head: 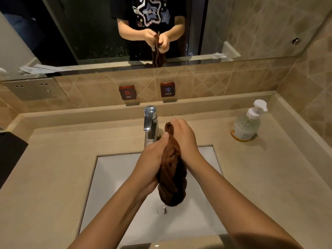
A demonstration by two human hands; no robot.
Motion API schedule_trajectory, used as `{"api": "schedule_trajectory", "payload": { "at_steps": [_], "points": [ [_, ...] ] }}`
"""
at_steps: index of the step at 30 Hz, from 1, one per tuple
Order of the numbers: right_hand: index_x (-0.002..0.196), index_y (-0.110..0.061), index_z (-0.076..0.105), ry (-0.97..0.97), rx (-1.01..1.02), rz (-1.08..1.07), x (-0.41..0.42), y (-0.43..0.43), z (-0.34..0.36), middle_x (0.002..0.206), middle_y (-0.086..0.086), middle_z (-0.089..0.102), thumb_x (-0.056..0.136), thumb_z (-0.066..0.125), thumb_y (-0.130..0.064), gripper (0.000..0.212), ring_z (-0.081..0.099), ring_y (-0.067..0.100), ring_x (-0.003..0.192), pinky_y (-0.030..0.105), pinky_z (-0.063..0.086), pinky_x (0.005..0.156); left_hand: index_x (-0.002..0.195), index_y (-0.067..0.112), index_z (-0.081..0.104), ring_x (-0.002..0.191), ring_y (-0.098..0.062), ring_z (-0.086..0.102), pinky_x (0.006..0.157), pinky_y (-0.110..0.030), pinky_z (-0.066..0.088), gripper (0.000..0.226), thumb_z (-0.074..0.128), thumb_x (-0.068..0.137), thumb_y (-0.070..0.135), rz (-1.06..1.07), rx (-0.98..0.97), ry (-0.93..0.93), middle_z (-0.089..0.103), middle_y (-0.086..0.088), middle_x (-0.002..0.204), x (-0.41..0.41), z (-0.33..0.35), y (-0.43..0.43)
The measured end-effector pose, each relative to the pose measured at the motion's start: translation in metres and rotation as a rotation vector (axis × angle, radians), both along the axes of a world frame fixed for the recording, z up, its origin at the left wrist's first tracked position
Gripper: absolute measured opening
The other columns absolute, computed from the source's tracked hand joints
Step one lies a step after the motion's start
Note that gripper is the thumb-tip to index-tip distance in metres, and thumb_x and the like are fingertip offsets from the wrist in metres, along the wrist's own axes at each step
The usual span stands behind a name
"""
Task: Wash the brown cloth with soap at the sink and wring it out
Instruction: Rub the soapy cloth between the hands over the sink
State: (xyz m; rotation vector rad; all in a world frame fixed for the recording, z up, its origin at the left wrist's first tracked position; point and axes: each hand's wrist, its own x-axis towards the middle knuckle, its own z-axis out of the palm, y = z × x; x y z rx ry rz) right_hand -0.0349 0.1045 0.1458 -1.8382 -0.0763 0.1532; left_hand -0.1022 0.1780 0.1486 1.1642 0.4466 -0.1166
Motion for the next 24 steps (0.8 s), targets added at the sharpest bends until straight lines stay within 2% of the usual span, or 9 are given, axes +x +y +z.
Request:
{"api": "schedule_trajectory", "payload": {
  "at_steps": [4,7,9,12,14,16,18,21,24],
  "points": [
    [0.085,-0.02,0.059,0.238,0.379,0.019,-0.004,-0.016,-0.001,0.08,-0.003,0.061,0.098,0.037,-0.038,0.032,0.059,0.008,0.079,0.021,0.048,0.073,0.113,0.005,0.056,0.104,-0.032,0.051,0.101,-0.047,0.041,0.041,0.048,0.092,0.039,0.047,-0.132,-0.053,0.053,-0.018,0.113,0.001,0.004,0.016],
    [0.096,-0.014,0.062,0.466,0.75,0.029,0.0,-0.031,-0.002,0.074,0.0,0.067,0.096,0.043,-0.038,0.031,0.066,0.01,0.071,0.028,0.051,0.074,0.099,0.009,0.063,0.104,-0.031,0.042,0.102,-0.049,0.033,0.036,0.058,0.084,0.041,0.086,-0.202,-0.077,0.049,-0.019,0.104,0.003,-0.004,0.028],
    [0.099,-0.007,0.064,0.56,0.848,0.065,0.001,-0.039,-0.005,0.079,0.006,0.071,0.095,0.043,-0.039,0.039,0.069,0.016,0.077,0.033,0.051,0.08,0.09,0.014,0.068,0.103,-0.029,0.041,0.103,-0.048,0.03,0.029,0.061,0.081,0.04,0.089,-0.24,-0.103,0.05,-0.017,0.101,0.004,-0.007,0.033],
    [0.116,-0.008,0.061,0.594,0.866,0.189,-0.003,-0.046,-0.007,0.102,0.011,0.071,0.091,0.039,-0.053,0.056,0.067,0.022,0.098,0.037,0.049,0.09,0.108,0.01,0.063,0.105,-0.029,0.043,0.1,-0.046,0.037,0.034,0.06,0.085,0.035,0.046,-0.186,-0.153,0.049,-0.014,0.111,0.003,-0.009,0.036],
    [0.112,-0.014,0.064,0.547,0.851,0.269,-0.006,-0.045,-0.009,0.105,0.009,0.07,0.08,0.055,-0.055,0.052,0.065,0.02,0.101,0.036,0.05,0.09,0.116,0.006,0.06,0.105,-0.03,0.057,0.091,-0.036,0.048,0.039,0.057,0.085,0.029,-0.013,-0.097,-0.181,0.059,-0.018,0.111,0.003,-0.012,0.035],
    [0.105,-0.012,0.066,0.444,0.803,0.33,-0.009,-0.041,-0.012,0.099,0.008,0.069,0.074,0.072,-0.03,0.036,0.065,0.02,0.096,0.034,0.054,0.085,0.127,0.013,0.056,0.108,-0.024,0.064,0.088,-0.031,0.054,0.044,0.059,0.085,0.023,-0.086,-0.002,-0.204,0.066,-0.012,0.118,0.001,-0.015,0.032],
    [0.106,-0.007,0.064,0.367,0.763,0.336,-0.01,-0.037,-0.012,0.098,0.01,0.07,0.073,0.065,-0.011,0.033,0.066,0.022,0.095,0.033,0.056,0.084,0.133,0.018,0.052,0.111,-0.021,0.064,0.09,-0.03,0.053,0.049,0.064,0.086,0.02,-0.163,0.065,-0.215,0.066,-0.008,0.122,0.001,-0.018,0.032],
    [0.105,-0.008,0.067,0.316,0.745,0.373,-0.008,-0.039,-0.01,0.097,0.01,0.071,0.076,0.059,-0.005,0.03,0.067,0.022,0.094,0.032,0.056,0.085,0.13,0.019,0.054,0.111,-0.022,0.064,0.095,-0.036,0.051,0.054,0.067,0.078,0.025,-0.193,0.146,-0.17,0.067,-0.007,0.119,0.002,-0.022,0.036],
    [0.114,-0.015,0.064,0.109,0.436,0.487,-0.003,-0.046,0.003,0.111,0.005,0.069,0.089,0.048,-0.001,0.033,0.064,0.017,0.106,0.029,0.052,0.092,0.114,0.012,0.064,0.104,-0.026,0.067,0.093,-0.039,0.053,0.044,0.072,0.074,0.028,-0.185,0.264,-0.131,0.072,-0.01,0.109,0.004,-0.021,0.039]
  ]
}}
